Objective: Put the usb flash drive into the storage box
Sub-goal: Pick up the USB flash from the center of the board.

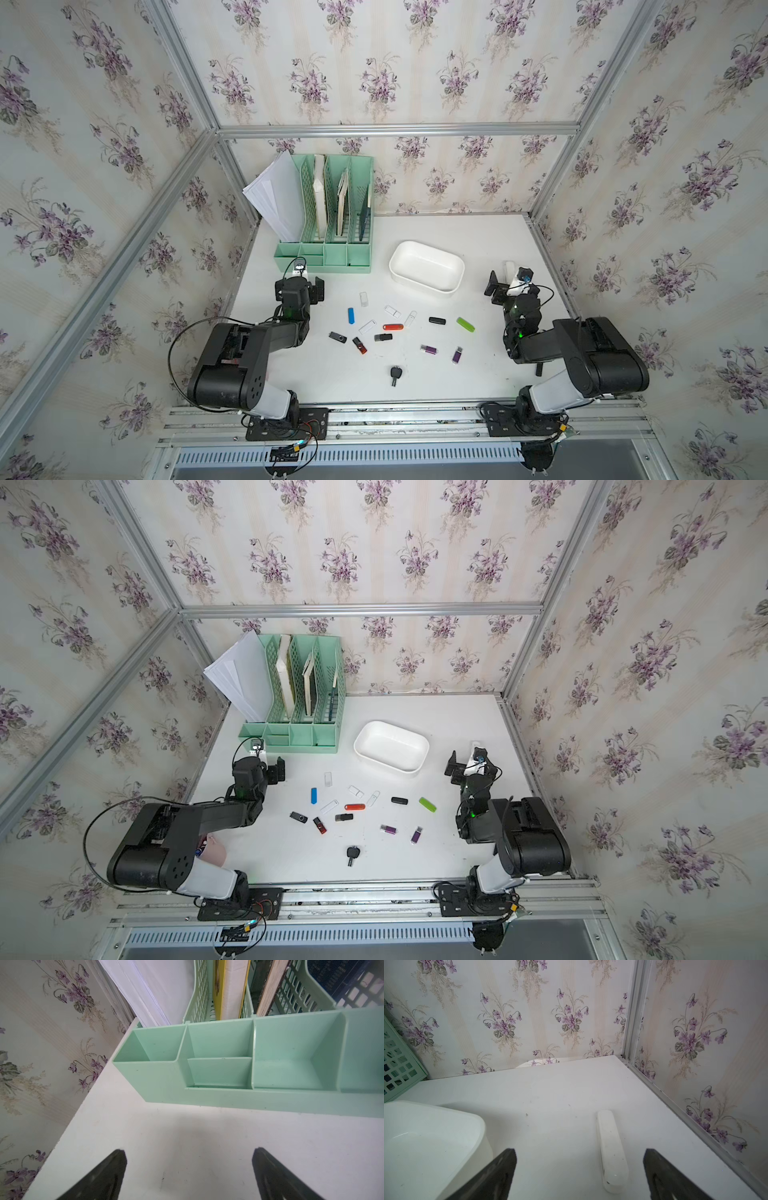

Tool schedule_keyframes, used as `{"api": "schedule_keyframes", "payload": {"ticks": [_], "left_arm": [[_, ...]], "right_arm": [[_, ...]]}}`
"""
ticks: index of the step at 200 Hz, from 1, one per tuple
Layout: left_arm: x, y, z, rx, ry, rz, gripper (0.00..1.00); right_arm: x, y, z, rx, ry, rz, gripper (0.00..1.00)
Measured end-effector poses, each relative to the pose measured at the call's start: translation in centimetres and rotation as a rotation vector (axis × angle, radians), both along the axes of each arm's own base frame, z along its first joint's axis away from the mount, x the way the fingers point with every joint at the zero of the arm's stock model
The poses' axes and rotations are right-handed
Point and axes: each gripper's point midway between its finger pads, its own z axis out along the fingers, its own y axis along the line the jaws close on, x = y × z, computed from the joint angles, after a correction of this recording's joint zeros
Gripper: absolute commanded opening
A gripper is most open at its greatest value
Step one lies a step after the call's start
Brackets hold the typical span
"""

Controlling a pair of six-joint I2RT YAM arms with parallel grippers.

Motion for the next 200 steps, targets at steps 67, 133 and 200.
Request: {"api": "schedule_keyframes", "payload": {"ticks": [67, 133, 200], "left_arm": [[0.00, 0.00, -0.01, 0.000, 0.000, 0.000, 0.99], [0.00, 0.03, 0.00, 0.000, 0.000, 0.001, 0.99], [0.36, 0.12, 0.33, -0.024, 0.005, -0.021, 0.99]], "right_arm": [[0.00, -0.01, -0.01, 0.000, 0.000, 0.000, 1.00], [0.00, 0.00, 0.00, 0.000, 0.000, 0.000, 1.00], [-0.01, -0.03, 0.07, 0.000, -0.002, -0.001, 1.00]]}}
